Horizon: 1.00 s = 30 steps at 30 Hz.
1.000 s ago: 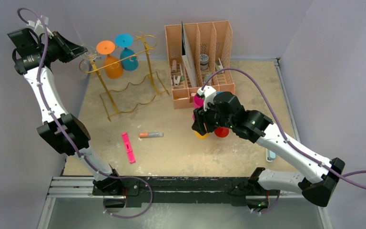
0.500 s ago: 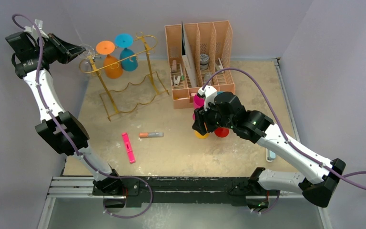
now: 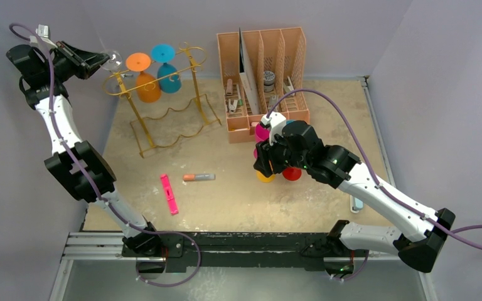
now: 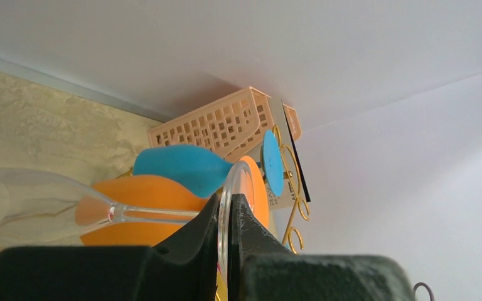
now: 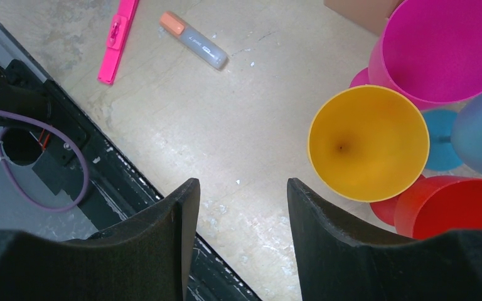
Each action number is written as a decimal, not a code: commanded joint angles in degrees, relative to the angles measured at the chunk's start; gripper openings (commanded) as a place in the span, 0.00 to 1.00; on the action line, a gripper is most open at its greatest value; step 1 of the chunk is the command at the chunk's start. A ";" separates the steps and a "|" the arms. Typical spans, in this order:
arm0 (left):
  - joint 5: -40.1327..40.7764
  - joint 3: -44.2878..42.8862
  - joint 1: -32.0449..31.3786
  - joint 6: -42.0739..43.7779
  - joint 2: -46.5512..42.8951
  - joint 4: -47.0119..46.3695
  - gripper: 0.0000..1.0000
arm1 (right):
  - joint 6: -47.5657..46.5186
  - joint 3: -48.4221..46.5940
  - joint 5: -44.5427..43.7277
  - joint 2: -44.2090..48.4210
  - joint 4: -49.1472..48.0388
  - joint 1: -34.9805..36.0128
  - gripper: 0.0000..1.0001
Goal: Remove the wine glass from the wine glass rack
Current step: Pick up the wine glass from the wine rack.
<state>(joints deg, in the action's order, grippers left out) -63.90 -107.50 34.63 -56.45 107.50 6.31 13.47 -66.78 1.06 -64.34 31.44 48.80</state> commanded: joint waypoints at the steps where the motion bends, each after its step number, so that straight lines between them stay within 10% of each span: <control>1: 0.24 1.21 0.72 -3.44 -0.81 -9.16 0.00 | 0.02 -1.35 -0.26 0.72 0.02 0.03 0.56; 9: 3.02 6.64 0.62 -10.49 -1.15 -21.99 0.00 | -0.01 -1.24 -0.36 0.96 0.11 0.04 0.56; 30: 6.58 9.94 0.61 -5.42 -10.49 -21.12 0.00 | -0.03 -0.67 1.35 0.78 -0.74 0.07 0.57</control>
<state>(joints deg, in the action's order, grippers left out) -58.28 -96.73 34.85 -62.41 100.33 -10.66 13.47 -66.78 1.28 -64.36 31.42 48.80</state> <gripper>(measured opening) 0.030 0.562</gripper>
